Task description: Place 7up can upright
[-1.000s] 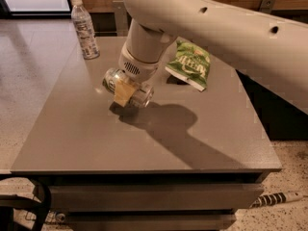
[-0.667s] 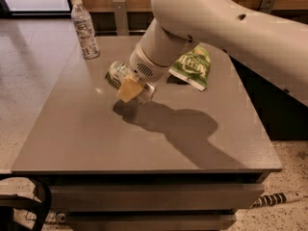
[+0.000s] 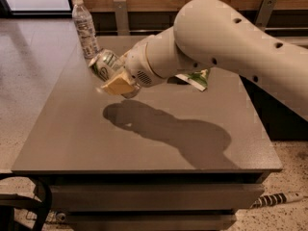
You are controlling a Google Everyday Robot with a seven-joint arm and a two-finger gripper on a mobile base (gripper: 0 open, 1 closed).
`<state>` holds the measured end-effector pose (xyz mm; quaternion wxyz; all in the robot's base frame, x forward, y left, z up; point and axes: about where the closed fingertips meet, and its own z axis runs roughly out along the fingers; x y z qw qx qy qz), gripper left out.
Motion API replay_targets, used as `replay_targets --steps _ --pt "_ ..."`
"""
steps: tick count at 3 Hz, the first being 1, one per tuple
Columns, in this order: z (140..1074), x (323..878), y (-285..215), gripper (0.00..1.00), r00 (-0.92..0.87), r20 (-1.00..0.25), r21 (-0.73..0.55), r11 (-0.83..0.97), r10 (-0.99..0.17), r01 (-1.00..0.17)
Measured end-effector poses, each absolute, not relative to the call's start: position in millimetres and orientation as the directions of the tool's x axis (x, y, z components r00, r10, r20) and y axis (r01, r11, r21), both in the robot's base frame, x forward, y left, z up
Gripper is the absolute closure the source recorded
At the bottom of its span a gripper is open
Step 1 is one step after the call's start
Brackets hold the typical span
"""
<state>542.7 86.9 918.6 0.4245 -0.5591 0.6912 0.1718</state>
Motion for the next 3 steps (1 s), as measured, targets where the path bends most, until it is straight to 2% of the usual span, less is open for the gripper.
replay_targets --steps 2,3 --pt "958.3 552.6 137.1 1.0 0.217 -0.887 -0.324 0.214 -0.408 -0.922" --pt "956.9 562.3 141.2 1.0 0.207 -0.919 -0.274 0.168 -0.335 -0.947"
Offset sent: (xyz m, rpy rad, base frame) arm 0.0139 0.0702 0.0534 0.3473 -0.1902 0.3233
